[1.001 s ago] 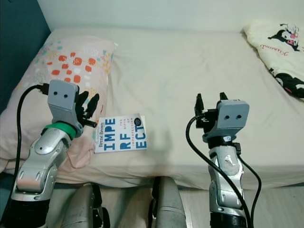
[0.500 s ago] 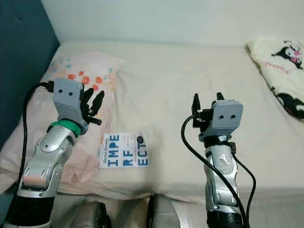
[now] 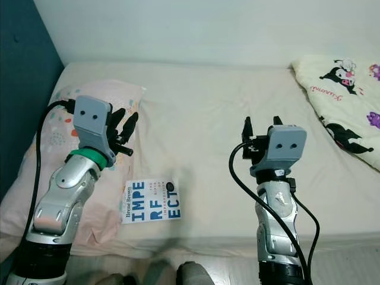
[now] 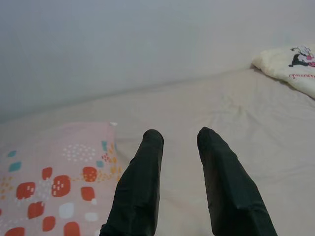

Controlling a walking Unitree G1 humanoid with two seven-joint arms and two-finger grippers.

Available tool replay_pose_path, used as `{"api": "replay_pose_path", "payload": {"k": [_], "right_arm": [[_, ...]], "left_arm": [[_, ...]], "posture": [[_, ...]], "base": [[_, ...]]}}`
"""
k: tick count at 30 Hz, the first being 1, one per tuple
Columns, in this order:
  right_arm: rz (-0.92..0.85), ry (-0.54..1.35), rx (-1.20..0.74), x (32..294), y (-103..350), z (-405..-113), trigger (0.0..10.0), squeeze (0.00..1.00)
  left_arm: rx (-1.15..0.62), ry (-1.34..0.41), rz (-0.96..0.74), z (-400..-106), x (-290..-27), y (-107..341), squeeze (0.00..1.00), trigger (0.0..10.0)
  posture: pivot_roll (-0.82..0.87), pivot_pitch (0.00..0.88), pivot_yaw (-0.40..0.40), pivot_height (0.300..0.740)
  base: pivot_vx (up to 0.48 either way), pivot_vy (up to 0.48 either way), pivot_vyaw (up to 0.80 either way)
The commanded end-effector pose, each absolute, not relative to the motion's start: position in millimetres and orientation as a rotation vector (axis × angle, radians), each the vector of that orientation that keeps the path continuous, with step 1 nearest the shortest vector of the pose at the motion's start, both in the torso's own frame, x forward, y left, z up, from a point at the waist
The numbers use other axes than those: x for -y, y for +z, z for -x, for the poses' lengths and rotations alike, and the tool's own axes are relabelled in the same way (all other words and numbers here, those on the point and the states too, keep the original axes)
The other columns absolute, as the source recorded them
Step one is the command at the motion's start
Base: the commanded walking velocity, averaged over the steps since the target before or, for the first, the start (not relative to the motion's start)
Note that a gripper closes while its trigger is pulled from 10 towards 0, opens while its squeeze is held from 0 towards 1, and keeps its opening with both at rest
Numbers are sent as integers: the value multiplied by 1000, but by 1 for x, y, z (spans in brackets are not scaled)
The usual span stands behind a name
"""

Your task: Clean up the room

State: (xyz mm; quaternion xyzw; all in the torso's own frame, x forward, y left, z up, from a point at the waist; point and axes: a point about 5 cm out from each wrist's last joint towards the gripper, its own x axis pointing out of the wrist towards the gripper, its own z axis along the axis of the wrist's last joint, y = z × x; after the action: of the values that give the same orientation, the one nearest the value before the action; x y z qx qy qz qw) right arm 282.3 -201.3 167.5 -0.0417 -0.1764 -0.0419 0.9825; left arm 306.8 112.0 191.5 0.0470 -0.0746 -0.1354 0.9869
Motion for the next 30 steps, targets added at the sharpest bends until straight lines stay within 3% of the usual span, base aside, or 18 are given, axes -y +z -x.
{"api": "replay_pose_path", "payload": {"k": [1, 9, 30], "right_arm": [[62, -97, 330, 204, 162, -281, 10000, 0], [32, -96, 305, 203, 157, -281, 10000, 0], [36, -80, 277, 204, 151, -281, 10000, 0]], "left_arm": [[139, -282, -88, -307, -111, 186, 0, 10000], [142, -293, -87, -307, -108, 185, 0, 10000], [147, -291, -92, -307, -107, 184, 0, 10000]], "posture": [[-91, 0, 13, 734], [-93, 0, 14, 734], [-89, 0, 11, 734]], "base": [[0, -386, 0], [0, -432, -666], [0, -402, 0]]}}
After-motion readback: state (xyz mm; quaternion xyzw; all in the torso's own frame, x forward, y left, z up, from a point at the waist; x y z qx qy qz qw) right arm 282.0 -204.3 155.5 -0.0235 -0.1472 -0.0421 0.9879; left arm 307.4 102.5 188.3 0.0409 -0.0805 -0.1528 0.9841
